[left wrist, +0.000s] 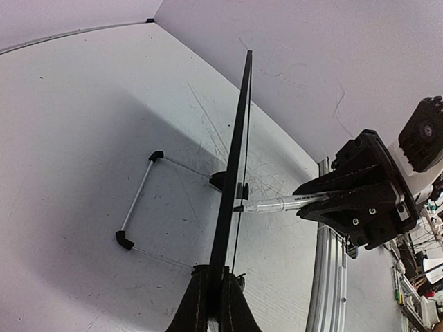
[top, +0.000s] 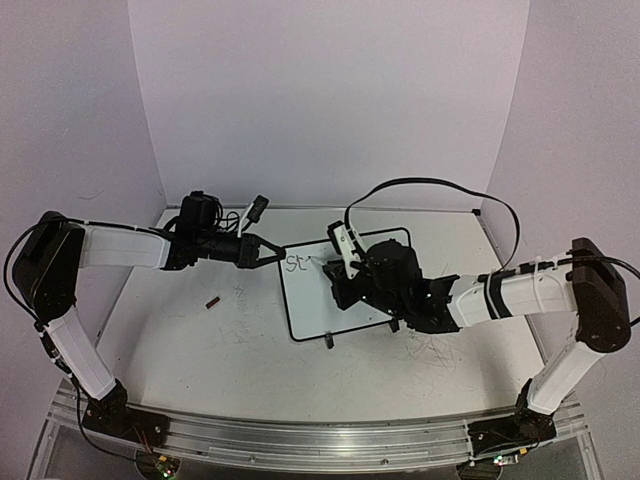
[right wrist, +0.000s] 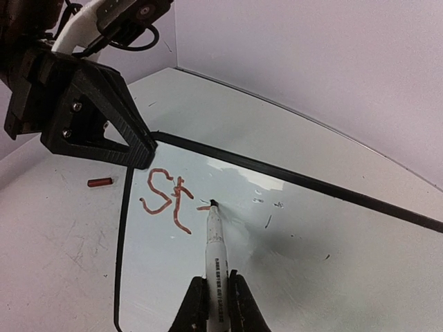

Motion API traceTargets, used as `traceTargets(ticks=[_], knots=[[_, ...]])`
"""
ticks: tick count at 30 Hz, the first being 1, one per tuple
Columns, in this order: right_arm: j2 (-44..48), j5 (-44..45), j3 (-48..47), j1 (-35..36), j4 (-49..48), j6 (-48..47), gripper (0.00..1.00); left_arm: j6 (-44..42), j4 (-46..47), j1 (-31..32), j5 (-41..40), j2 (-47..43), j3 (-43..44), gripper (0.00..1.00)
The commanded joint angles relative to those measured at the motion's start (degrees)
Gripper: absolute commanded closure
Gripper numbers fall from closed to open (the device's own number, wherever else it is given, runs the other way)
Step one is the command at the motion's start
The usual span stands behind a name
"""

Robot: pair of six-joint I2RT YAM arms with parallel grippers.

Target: Write a sentence on the whiteboard

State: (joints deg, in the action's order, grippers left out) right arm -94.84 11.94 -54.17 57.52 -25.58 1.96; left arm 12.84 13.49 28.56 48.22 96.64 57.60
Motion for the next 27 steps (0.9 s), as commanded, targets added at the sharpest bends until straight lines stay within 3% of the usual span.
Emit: traceTargets(ticks=[1,27], knots=[[-1.76,-0.66,-2.35,-0.42,-1.23,0.36,1.0,-1.33,-0.29,-0.54,-1.95,-1.91,0.18,1.0],[-0.24,-1.61,0.13,-0.13,1.57,2.59,1.0,-1.5,-0.31,-0.54,-1.98,-2.16,0.29,1.0]])
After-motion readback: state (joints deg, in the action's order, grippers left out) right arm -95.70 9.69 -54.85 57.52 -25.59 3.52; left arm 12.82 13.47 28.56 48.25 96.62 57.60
